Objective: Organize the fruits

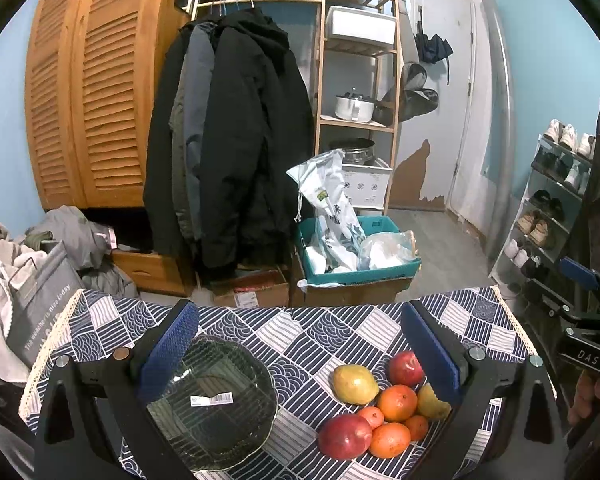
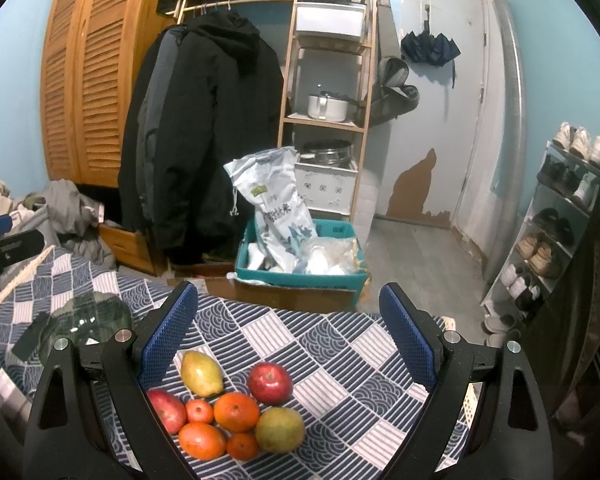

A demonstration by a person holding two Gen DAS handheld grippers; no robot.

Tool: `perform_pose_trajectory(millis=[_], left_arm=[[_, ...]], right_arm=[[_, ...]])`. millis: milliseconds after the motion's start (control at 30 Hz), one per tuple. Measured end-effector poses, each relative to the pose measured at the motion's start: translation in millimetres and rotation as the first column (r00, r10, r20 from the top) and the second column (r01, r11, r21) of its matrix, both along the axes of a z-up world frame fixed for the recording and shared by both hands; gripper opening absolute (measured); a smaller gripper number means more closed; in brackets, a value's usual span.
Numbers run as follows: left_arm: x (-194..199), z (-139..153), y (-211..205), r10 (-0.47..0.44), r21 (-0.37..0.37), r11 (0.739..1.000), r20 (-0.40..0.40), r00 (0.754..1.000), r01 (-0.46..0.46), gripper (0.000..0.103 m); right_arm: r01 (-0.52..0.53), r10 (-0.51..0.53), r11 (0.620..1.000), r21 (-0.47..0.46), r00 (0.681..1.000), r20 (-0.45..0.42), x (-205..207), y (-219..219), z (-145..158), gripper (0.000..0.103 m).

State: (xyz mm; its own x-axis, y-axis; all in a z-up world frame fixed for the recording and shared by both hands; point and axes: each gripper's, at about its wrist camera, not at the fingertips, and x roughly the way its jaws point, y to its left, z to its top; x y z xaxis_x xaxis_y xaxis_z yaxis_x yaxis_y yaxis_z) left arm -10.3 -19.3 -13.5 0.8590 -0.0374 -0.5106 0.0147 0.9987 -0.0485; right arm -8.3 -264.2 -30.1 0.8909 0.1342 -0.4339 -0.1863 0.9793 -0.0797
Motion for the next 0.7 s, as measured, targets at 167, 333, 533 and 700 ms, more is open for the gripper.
perform_pose_trajectory(millis=[167,333,533,700], left_arm=[[7.7,-10.0,-0.1,-0.002,-0.017,1.000,-0.051,0.999,0.001,0.102],[15.8,-22.6,-3.5,-0.013,-0.016,1.000,-0.107,0.994,0.012,0.102],[32.4,-48.7,-3.6,-0.041,-0.035,0.999,-0.219,0.975,0.034,0.102],[43.9,-77.7,-9.1,-0.072,-0.056,0.997,-0.318,0.945,0.057,0.102]], right_arm=[[-0.007,0.006,1.000,-0.018,0.999,-0.037,-3.7,-1.5,-13.0,0.091],[-0.010,0.007,0.999,-0.041,0.998,-0.066,2.6,12.0,-21.1,0.091],[-0.011,0.005,0.999,-0.037,0.988,-0.155,14.5,7.6,-37.4,0.091],[-0.006,-0.003,0.999,-0.036,0.970,-0.242,27.7,4.7,-57.6,0.091]])
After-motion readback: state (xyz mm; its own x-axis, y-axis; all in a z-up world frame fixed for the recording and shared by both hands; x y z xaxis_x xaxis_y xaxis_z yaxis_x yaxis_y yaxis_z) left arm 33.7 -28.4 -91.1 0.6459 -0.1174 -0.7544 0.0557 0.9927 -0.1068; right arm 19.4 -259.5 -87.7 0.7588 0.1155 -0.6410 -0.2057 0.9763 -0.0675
